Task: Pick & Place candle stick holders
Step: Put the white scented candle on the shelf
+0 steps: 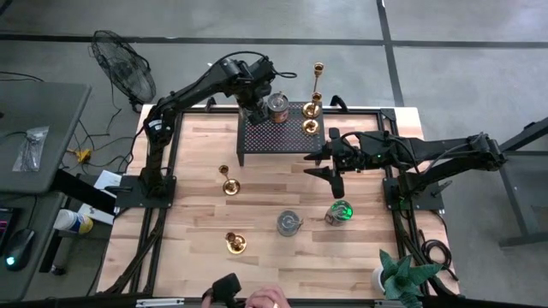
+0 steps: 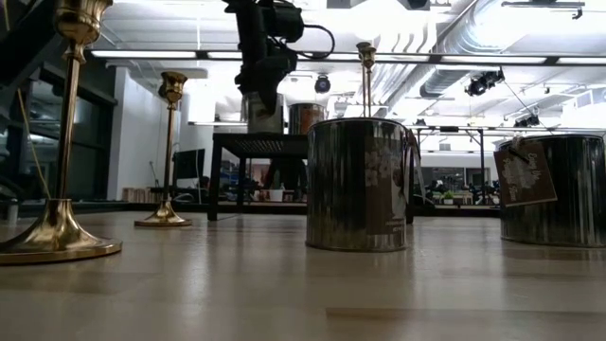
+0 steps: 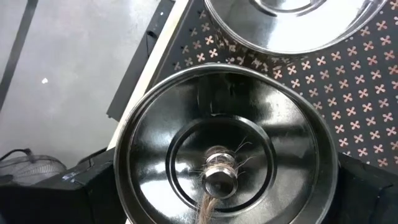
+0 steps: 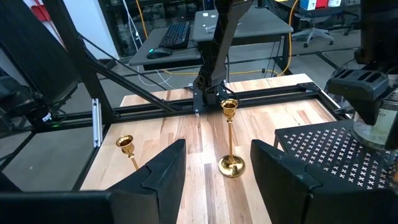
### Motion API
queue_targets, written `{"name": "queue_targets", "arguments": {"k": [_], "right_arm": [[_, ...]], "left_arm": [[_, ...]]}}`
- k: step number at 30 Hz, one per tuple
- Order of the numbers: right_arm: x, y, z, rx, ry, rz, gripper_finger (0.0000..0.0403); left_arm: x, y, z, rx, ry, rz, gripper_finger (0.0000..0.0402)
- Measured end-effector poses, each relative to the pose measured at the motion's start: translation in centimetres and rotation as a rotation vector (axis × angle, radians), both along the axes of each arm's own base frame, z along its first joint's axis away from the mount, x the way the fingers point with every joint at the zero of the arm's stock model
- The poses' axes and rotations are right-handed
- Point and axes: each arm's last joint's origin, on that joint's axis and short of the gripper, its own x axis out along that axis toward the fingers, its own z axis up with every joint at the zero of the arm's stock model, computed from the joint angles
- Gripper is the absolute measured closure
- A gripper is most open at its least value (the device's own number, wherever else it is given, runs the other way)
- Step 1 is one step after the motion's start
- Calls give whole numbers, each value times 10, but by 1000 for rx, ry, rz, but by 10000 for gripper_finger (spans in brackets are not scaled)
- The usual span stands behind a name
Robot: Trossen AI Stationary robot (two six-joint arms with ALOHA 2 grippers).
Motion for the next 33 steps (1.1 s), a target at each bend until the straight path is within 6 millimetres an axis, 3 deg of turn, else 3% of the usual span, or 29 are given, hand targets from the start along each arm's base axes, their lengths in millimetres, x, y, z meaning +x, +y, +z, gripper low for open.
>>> {"name": "queue_targets", "arguments": {"k": [11, 33], "right_arm": [[0, 0, 0, 0, 0, 0, 229], [0, 0, 0, 0, 0, 0, 229]], "left_arm": [[12, -1, -8, -70, -51, -87, 25], [10, -3, -9, -88, -25, -127, 25]]}}
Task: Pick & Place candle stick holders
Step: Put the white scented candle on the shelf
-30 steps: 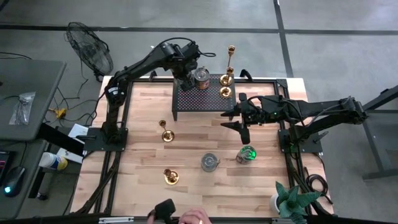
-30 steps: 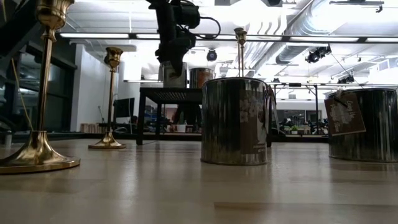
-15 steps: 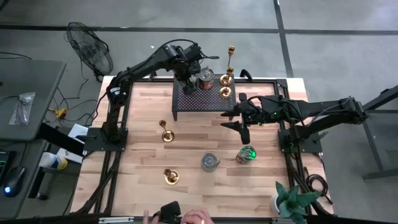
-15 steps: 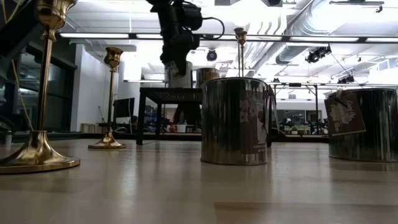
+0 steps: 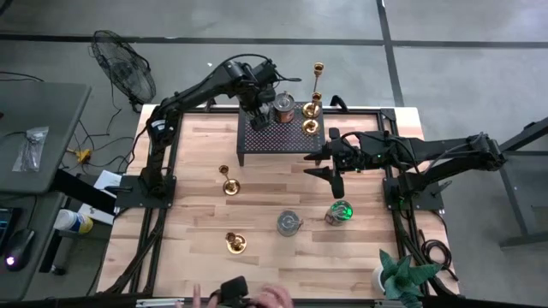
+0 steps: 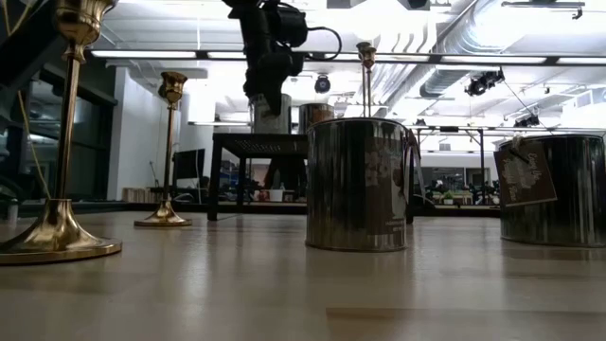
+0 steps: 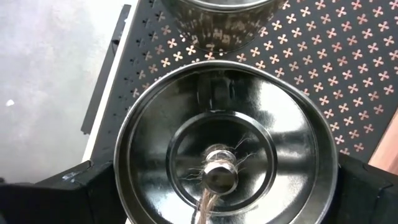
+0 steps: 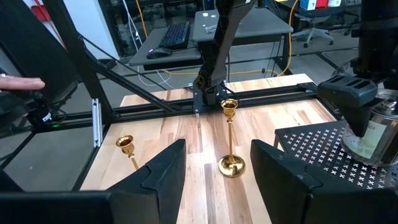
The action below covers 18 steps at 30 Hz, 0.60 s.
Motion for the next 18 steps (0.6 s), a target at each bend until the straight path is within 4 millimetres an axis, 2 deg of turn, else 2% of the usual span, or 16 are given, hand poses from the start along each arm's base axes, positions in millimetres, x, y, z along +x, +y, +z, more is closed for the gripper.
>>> {"name": "queue_targets", "arguments": {"k": [18], "right_arm": [[0, 0, 0, 0, 0, 0, 229]], "left_arm": [[2, 3, 2, 43, -20, 41, 25]]}}
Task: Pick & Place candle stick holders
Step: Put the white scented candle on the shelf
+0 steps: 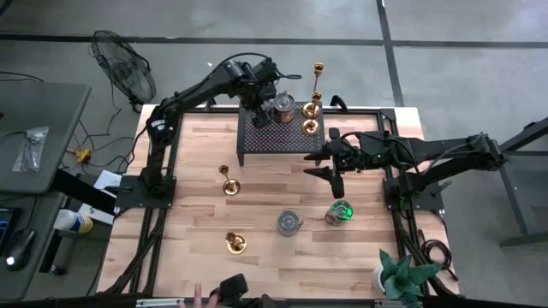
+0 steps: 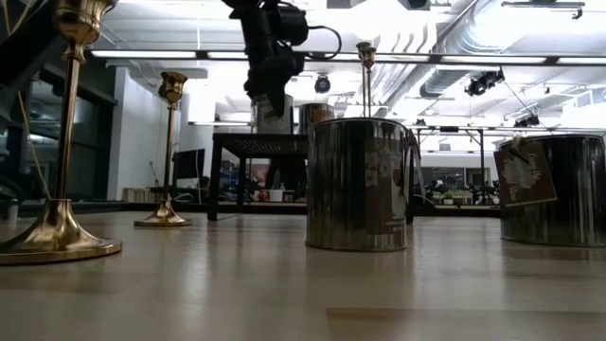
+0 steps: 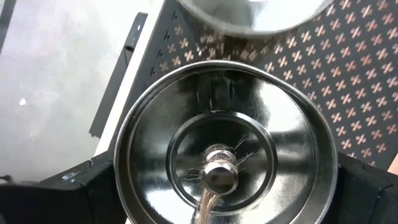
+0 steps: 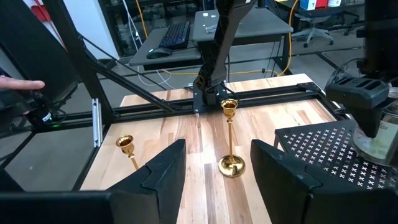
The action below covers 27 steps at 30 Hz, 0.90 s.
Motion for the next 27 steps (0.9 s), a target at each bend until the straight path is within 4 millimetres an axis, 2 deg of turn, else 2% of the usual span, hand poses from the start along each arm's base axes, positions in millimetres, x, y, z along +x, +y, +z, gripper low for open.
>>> {"name": "queue_targets", "arguments": {"k": [13, 19, 27], "right_arm": [[0, 0, 0, 0, 0, 0, 229], [0, 0, 0, 0, 0, 0, 229], [0, 0, 0, 0, 0, 0, 229]], "left_arm": [[-1, 0, -1, -17, 4, 37, 25], [-8, 8, -1, -70, -25, 89, 5], [-12, 12, 0, -101, -26, 101, 3]]}}
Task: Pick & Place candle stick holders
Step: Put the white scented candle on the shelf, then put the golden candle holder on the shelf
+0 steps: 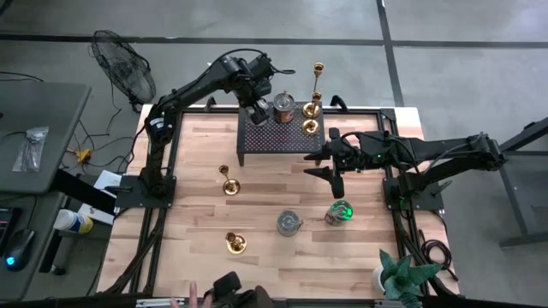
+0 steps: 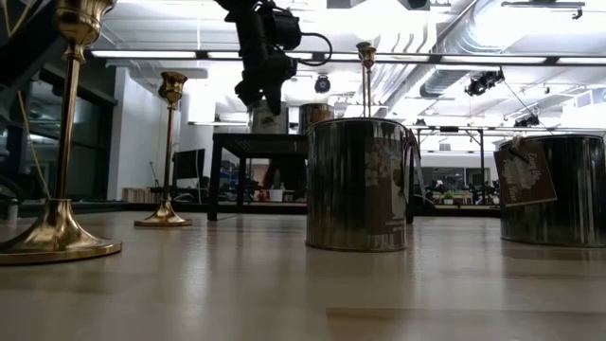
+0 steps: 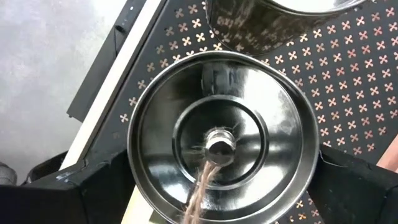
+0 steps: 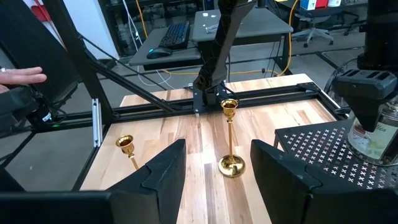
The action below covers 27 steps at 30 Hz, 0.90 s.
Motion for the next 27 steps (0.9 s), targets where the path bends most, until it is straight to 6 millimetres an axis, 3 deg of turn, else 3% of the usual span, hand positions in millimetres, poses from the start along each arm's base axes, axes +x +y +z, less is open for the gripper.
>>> {"name": "queue_targets", "arguments": {"k": [15, 27], "right_arm": [[0, 0, 0, 0, 0, 0, 229], [0, 0, 0, 0, 0, 0, 229]], "left_arm": [[-14, -8, 16, 28, 14, -7, 2], [-55, -36, 67, 84, -85, 15, 2]]}}
